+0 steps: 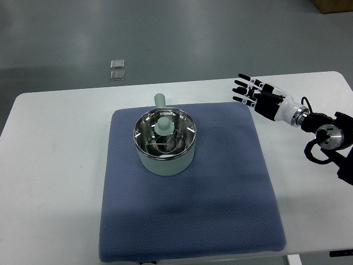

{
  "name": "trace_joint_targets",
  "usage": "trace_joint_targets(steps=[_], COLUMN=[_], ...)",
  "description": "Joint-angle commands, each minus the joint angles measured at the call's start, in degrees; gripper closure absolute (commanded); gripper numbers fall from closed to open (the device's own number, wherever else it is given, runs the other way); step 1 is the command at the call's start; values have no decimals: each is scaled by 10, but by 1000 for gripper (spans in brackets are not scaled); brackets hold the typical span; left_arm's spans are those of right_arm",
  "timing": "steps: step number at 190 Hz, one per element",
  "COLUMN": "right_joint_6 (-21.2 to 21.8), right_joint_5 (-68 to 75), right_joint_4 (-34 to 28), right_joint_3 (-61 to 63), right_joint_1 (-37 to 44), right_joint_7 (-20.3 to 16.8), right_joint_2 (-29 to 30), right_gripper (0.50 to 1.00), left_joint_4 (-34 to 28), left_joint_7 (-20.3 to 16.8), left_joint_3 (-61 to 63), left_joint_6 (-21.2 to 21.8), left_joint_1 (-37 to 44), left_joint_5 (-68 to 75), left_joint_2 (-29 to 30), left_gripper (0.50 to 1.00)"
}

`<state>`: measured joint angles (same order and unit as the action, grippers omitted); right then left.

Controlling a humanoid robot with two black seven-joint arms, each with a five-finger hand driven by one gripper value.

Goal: Open lid and place right of pot
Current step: 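Move the right hand over the saucepan toward the lid knob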

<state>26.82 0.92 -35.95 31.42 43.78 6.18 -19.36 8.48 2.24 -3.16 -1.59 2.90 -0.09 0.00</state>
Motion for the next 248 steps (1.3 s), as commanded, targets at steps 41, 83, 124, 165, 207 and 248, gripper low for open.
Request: trace_joint_targets(steps=[41, 83, 124, 165, 207, 248], right_joint_6=[-2, 2, -3, 0, 2, -7], right_joint_5=[0, -65, -222, -374, -629, -741], right_joint_4=[0, -5, -26, -38, -102, -114], right_joint_3=[1, -3, 0, -14, -64, -195], right_joint_1=[0, 29, 71, 160, 239, 334], right_joint_7=[6, 5, 27, 48, 116, 189], right_joint_2=[11, 14, 16, 17, 16, 19], right_gripper=[566, 566, 566, 568, 568, 570], left_joint_4=[0, 2, 2, 2, 2, 2], left_joint_7=[1, 1, 1, 1, 1, 0], left_joint_3=[-1, -1, -1, -1, -2, -2], left_joint_6=[3, 2, 2, 2, 1, -1], left_joint_1=[0, 0, 0, 0, 0, 0], left_joint_5=[0, 0, 0, 0, 0, 0], left_joint_2=[0, 0, 0, 0, 0, 0], left_gripper=[500, 500, 500, 500, 500, 500])
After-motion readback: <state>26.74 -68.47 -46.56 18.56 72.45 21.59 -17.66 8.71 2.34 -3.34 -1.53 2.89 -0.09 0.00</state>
